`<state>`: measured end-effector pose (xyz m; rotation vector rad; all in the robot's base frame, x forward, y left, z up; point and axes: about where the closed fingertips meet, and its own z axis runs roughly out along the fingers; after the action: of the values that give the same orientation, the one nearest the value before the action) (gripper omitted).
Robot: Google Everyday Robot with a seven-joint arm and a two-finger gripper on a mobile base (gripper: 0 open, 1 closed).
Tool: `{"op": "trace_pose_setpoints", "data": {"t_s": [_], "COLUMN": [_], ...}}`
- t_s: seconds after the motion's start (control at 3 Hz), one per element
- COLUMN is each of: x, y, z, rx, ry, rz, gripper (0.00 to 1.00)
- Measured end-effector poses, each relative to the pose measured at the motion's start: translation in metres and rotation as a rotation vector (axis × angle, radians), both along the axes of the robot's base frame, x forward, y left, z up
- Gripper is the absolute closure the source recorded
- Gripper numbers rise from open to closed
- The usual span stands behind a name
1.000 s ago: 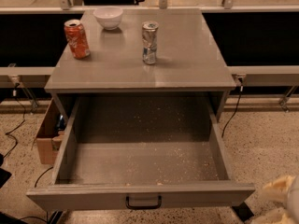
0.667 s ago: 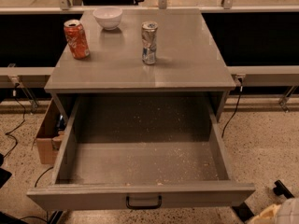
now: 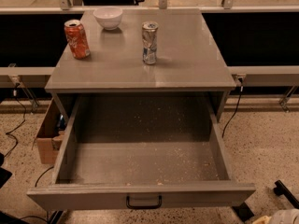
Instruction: Close top drawer
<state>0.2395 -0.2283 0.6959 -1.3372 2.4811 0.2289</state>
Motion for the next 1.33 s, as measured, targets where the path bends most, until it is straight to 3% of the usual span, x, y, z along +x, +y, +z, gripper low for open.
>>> {"op": "trace_pose_setpoints", "data": {"t_s": [0.33,0.67,1.33], "x": [0.002,0.017,0.079], "y": [0.007,0.04,0.089], "z": [-0.017,-0.059,-0.141], "rx": [0.025,0.105,0.309], "ry": [0.026,0.055,0.043], "rz": [0.0,0.049,0.095], "gripper": [1.0,1.0,1.0]}}
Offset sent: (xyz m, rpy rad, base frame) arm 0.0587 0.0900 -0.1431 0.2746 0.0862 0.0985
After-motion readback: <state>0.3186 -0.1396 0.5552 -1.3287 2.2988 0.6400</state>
